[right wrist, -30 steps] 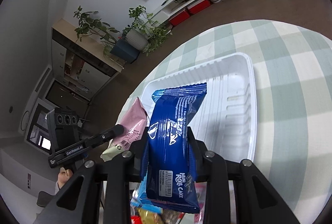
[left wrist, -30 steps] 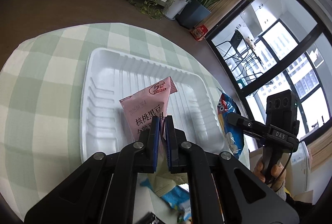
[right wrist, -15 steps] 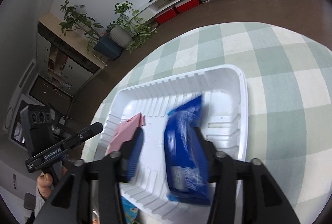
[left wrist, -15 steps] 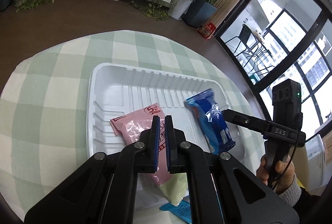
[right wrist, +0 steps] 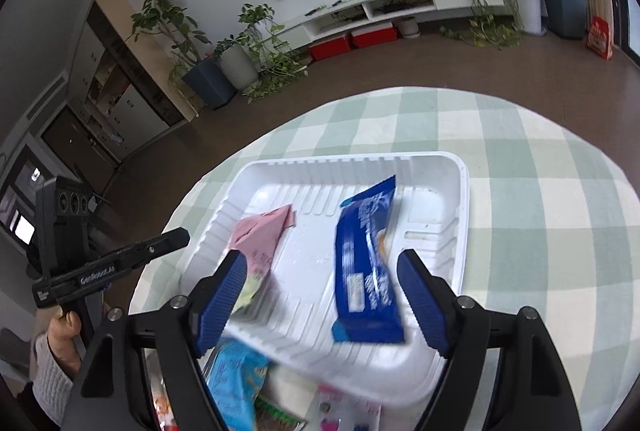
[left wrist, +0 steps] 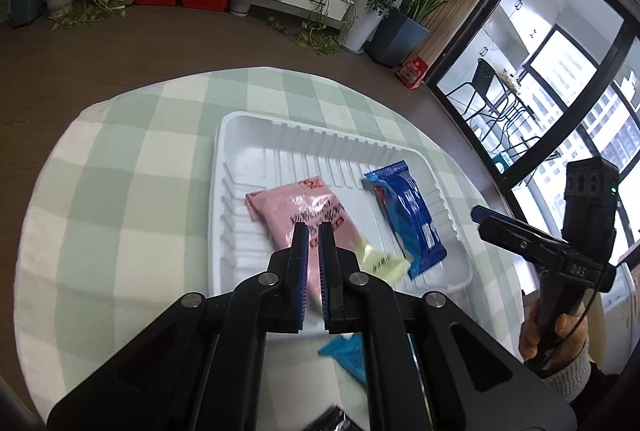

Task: Organize snacks
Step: 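Open both tools to release the packets in the white tray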

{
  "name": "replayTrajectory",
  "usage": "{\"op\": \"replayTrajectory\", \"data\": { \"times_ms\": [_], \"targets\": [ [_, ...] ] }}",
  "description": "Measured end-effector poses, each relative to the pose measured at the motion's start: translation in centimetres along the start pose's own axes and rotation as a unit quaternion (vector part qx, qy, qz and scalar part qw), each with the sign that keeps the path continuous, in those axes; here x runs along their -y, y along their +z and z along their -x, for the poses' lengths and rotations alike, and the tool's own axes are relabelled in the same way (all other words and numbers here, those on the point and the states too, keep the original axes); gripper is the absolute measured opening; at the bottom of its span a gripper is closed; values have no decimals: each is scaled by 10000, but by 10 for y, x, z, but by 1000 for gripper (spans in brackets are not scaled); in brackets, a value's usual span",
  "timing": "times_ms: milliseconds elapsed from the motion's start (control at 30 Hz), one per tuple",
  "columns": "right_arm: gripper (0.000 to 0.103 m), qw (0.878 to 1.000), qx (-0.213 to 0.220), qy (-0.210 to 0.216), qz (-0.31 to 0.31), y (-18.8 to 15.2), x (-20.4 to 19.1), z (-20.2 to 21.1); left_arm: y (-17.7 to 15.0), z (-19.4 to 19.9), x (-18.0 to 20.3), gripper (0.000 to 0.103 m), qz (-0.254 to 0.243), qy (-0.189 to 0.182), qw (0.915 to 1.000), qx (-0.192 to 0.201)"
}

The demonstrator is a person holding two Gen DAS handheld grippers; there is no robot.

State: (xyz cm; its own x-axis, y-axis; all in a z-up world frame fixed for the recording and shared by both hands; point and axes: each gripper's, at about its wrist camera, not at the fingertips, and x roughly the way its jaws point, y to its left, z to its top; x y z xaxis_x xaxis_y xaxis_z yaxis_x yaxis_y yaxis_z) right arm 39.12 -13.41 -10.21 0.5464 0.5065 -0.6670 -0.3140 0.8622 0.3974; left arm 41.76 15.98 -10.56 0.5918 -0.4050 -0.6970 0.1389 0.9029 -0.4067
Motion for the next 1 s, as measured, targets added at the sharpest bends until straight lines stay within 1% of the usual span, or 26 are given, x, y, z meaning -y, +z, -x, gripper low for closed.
{"op": "replayTrajectory", "data": {
  "times_ms": [33, 100, 267, 400, 533, 667, 733, 867, 1000],
  "targets": [
    [84, 9999, 29, -21, 142, -7, -8, 8, -6, 8, 1, 4, -4, 26, 10000, 9],
    [84, 9994, 53, -73, 341, -18, -21, 18, -17, 22, 2, 4, -19, 42, 10000, 38],
    [84, 9969, -47, -66, 777, -54, -52, 38, -52, 60, 8, 4, -16, 33, 10000, 92],
    [84, 9941, -49, -243, 1052, -86, -65, 55, -82, 83, 15, 4, -80, 119, 9999, -9],
    [85, 9937, -47, -422, 1038, -108, -61, 70, -111, 96, 18, 4, -105, 255, 9995, -122],
    [85, 9943, -22, -521, 935, -124, -55, 81, -139, 104, 18, 4, 23, 295, 9991, -309],
    [85, 9946, -17, -562, 876, -133, -53, 85, -151, 106, 17, 4, 33, 400, 9984, -399],
    [85, 9944, -23, -662, 825, -146, -48, 88, -168, 110, 18, 4, 27, 547, 9968, -581],
    [85, 9926, -46, -844, 870, -158, -46, 90, -175, 113, 21, 4, -20, 594, 9964, -611]
  ]
}}
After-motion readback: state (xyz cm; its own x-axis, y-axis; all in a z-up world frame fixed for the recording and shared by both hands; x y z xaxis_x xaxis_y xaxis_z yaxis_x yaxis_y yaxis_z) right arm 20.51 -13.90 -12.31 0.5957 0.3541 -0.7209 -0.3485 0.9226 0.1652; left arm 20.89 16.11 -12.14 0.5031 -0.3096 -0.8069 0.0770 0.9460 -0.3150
